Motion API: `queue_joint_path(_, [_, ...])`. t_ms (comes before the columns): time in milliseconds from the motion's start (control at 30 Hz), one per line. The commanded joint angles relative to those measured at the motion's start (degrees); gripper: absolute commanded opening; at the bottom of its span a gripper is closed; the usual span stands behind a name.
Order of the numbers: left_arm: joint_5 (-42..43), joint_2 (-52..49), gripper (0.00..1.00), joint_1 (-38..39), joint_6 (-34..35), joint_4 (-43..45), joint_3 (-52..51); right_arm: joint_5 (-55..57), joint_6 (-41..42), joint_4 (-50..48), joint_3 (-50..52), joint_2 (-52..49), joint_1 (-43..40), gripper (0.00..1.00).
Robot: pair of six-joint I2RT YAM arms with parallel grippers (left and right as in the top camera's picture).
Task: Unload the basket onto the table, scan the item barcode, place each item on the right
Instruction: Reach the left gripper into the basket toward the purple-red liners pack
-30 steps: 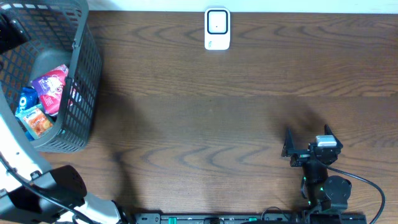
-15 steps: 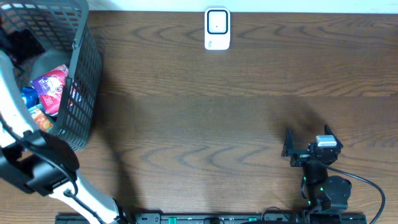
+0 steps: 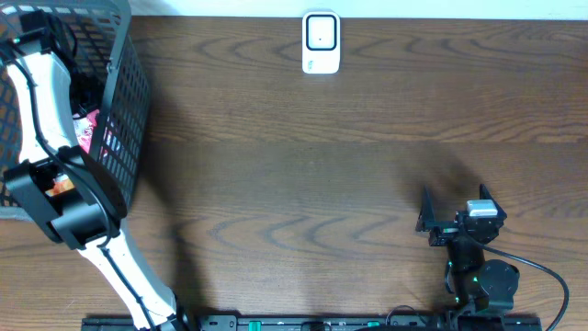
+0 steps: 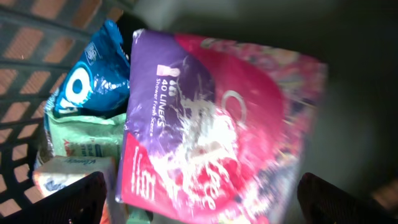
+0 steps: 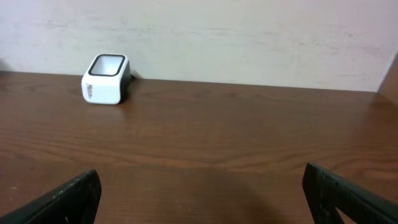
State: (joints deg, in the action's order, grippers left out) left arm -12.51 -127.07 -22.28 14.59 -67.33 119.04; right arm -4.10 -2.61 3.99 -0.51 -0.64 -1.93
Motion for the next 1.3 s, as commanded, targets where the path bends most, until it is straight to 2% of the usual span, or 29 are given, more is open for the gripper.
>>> queue_joint_path(0, [-3.06, -1.68, 0.98, -0.39, 2.58, -0.66, 0.31, -0.09, -0.68, 0.09, 0.15, 0.31, 0.48, 0.99])
queue_joint_path(367, [-3.21, -2.32, 0.98, 0.37, 3.34, -0.33, -1.07, -0.09, -0.68, 0.09, 0.15, 0.31, 0.48, 0.99])
queue_joint_path(600, [-3.30, -2.32, 0.98, 1.46, 3.30, 2.29, -5.49, -0.09, -0.68, 0.09, 0.15, 0.31, 0.48, 0.99])
queue_joint_path(767, [-6.78, -2.32, 0.98, 2.60, 3.13, 4.33, -8.11, -0.09, -0.68, 0.09, 0.15, 0.31, 0.48, 0.99])
queue_joint_path(1000, [-1.38, -2.32, 0.98, 3.50, 2.60, 5.92, -8.96, -0.09, -0.68, 0.09, 0.15, 0.31, 0.48, 0.99])
queue_joint_path(1133, [-1.05, -2.32, 0.99, 3.45, 0.96, 5.97, -8.94, -0.09, -0.68, 0.09, 0.15, 0.31, 0.48, 0.99])
queue_joint_path(1267, [-5.53, -2.10, 0.99, 3.39, -1.44, 5.88, -8.59, -0.09, -0.68, 0.09, 0.15, 0.31, 0.48, 0.99])
